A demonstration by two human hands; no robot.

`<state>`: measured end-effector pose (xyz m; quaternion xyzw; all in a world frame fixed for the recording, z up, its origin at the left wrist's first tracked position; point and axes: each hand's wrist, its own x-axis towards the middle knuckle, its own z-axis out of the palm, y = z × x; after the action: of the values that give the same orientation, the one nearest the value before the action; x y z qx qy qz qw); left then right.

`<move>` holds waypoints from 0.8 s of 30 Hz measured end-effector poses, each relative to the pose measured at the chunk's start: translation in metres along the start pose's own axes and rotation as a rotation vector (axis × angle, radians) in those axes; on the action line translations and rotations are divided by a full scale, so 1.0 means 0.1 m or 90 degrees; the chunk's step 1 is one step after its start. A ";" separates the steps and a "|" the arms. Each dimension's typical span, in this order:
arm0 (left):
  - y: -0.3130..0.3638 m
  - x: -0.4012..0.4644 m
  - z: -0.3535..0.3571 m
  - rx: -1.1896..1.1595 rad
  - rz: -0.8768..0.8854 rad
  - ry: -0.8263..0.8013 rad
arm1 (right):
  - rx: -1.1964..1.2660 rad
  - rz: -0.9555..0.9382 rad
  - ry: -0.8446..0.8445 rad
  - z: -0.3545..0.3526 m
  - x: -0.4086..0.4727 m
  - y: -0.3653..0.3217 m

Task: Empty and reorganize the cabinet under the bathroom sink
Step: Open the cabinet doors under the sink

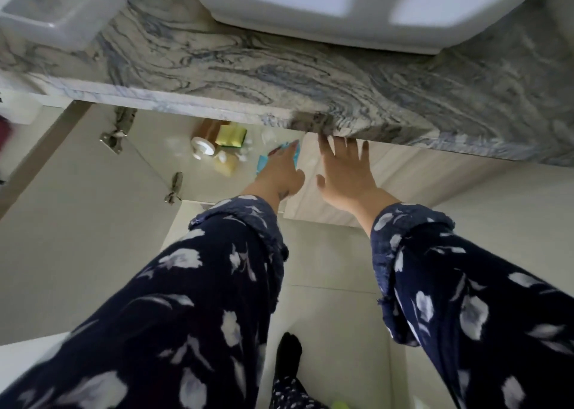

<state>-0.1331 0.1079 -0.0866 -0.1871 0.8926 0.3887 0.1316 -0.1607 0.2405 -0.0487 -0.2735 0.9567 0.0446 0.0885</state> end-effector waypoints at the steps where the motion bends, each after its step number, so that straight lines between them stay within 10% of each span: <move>1: 0.00 0.08 0.04 -0.001 0.006 0.003 | -0.006 -0.002 0.013 0.04 0.02 0.01; 17: -0.09 -0.21 0.33 -0.167 0.045 0.162 | 0.043 0.040 0.239 0.24 -0.22 -0.01; 24: -0.23 -0.96 0.61 -0.128 0.139 0.119 | 0.142 0.186 0.153 0.34 -0.86 -0.22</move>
<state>-0.0316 0.1613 -0.1051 -0.1368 0.8724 0.4691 -0.0146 -0.0721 0.2708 -0.0662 -0.1238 0.9889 -0.0817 -0.0037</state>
